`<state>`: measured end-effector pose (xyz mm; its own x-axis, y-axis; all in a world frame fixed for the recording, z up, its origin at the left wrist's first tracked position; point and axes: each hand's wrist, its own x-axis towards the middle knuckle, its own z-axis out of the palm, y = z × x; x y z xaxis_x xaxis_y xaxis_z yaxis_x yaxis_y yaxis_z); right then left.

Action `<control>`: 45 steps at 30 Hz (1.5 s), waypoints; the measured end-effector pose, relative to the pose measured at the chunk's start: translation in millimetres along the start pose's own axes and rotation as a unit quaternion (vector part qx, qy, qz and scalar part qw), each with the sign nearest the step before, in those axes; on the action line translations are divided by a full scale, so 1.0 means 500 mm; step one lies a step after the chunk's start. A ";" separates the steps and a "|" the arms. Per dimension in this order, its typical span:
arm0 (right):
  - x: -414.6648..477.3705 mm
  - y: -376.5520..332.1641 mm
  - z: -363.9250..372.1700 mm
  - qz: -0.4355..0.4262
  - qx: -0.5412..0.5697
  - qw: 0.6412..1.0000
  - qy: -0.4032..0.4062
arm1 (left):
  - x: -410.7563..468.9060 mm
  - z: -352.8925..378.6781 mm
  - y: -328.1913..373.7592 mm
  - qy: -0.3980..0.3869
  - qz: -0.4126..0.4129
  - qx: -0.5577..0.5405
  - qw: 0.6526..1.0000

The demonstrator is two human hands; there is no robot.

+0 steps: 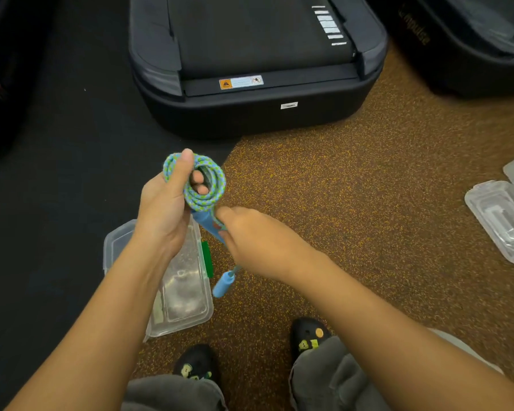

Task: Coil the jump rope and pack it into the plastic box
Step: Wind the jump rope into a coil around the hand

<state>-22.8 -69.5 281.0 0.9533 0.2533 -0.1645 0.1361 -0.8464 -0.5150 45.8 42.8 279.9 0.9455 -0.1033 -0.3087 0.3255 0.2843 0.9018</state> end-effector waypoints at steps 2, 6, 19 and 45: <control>-0.003 -0.007 0.008 -0.025 -0.039 0.999 0.007 | -0.003 -0.002 -0.011 0.012 0.066 0.118 0.991; -0.006 -0.016 0.010 -0.053 -0.050 0.997 0.039 | -0.009 -0.002 -0.025 0.046 0.177 0.307 0.934; -0.004 0.007 -0.060 -0.006 0.099 0.978 0.183 | -0.028 0.006 -0.022 -0.123 0.120 0.308 0.936; 0.022 0.016 -0.019 0.035 0.223 0.972 0.067 | -0.005 -0.009 0.002 -0.129 -0.036 -0.142 0.981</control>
<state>-8.7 -77.7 283.1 0.9866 0.1140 -0.1168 -0.0325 -0.5645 -0.8248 43.5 47.6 280.2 0.8993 -0.3595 -0.2492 0.4142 0.5170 0.7491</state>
